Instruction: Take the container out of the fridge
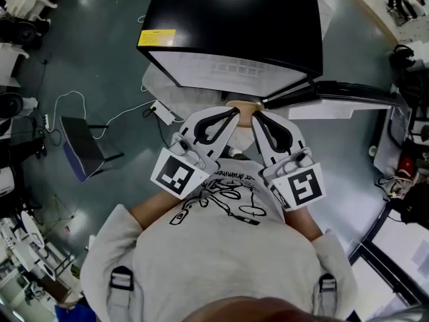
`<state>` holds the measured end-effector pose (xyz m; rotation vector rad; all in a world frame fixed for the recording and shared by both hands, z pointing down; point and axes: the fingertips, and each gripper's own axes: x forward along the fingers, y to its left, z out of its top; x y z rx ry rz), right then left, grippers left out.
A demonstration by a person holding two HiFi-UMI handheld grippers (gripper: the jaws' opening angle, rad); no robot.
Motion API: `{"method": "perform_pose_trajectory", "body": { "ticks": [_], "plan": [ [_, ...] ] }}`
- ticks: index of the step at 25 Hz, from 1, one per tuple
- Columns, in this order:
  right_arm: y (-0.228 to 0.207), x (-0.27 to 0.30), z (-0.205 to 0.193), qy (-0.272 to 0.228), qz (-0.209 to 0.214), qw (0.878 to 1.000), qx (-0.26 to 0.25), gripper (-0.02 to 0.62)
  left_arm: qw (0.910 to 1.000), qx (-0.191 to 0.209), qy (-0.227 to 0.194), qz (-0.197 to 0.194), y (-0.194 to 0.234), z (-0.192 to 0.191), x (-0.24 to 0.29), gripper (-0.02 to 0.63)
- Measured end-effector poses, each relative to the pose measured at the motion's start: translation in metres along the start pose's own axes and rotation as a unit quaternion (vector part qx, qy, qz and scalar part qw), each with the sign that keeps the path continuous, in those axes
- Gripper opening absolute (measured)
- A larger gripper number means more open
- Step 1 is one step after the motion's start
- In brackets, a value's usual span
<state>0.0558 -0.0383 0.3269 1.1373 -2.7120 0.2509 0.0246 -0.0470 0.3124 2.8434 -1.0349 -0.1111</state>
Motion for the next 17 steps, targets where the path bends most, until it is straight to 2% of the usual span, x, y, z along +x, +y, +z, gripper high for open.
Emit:
{"method": "perform_pose_trajectory", "body": {
  "ticks": [17],
  "plan": [
    [0.0037, -0.0051, 0.0037, -0.003, -0.003, 1.0, -0.003, 0.034, 1.0, -0.003, 0.003, 0.002, -0.0057, 0.0026, -0.0033, 0.015]
  ]
}}
